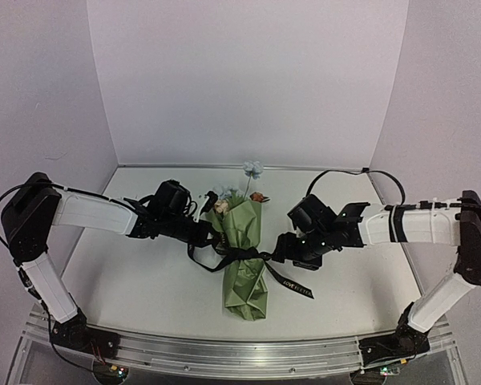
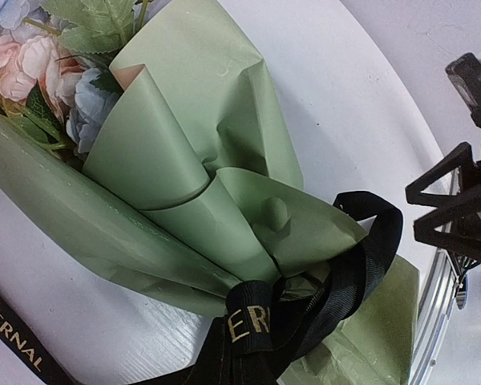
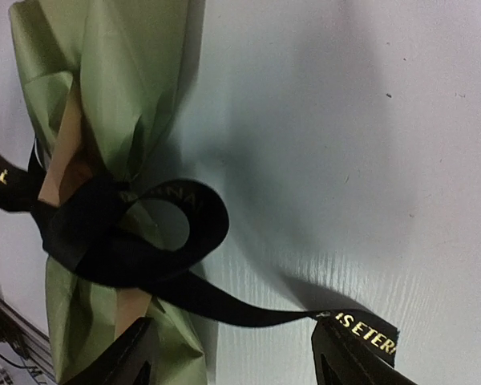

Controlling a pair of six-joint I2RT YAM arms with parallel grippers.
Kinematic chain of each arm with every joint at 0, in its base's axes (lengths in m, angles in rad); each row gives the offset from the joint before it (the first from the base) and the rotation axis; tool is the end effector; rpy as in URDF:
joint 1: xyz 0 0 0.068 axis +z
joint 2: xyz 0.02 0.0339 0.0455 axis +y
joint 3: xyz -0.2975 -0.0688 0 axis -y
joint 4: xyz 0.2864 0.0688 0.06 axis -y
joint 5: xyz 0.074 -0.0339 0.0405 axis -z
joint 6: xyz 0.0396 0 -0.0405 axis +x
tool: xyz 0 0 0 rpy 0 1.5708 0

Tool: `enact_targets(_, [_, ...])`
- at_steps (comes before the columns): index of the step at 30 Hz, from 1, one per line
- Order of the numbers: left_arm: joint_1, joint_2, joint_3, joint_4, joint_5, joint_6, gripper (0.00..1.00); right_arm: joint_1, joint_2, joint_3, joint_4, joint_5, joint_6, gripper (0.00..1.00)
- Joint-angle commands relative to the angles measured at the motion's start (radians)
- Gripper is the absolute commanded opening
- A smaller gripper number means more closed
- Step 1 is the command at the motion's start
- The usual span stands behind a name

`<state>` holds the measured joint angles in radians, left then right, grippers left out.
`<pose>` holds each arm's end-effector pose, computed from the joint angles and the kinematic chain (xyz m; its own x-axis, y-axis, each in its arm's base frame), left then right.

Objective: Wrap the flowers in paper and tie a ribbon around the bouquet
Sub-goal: Tie the ribbon around the folded bouquet.

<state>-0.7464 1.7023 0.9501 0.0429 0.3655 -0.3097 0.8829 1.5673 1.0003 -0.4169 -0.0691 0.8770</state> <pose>0.2792 -0.2775 0.1843 -0.7094 0.2684 -0.6518 0.6479 0.6124 -0.4530 0.2237 0.2765 0.2133 -0.9493 0.0529 -0.3099 -0.1019 0.8807 0.4625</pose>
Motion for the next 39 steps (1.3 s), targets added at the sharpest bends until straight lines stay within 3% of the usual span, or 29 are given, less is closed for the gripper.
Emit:
enact_targets(1, [-0.001, -0.006, 0.031, 0.014, 0.003, 0.006, 0.00, -0.072, 0.036, -0.027, 0.179, -0.050, 0.119, 0.67])
enact_targets(5, [-0.001, -0.005, 0.032, 0.012, 0.004, 0.006, 0.00, -0.129, 0.078, -0.011, 0.258, -0.137, 0.103, 0.63])
enact_targets(16, [-0.001, 0.002, 0.040, 0.000, 0.013, 0.011, 0.00, -0.206, 0.224, 0.084, 0.256, -0.488, -0.044, 0.54])
enact_targets(29, [0.000, 0.015, 0.048, -0.004, 0.013, 0.008, 0.00, -0.206, 0.219, 0.034, 0.262, -0.540, -0.070, 0.45])
enact_targets(39, [0.001, 0.012, 0.041, -0.006, -0.001, -0.005, 0.00, -0.206, 0.253, 0.050, 0.264, -0.539, -0.048, 0.20])
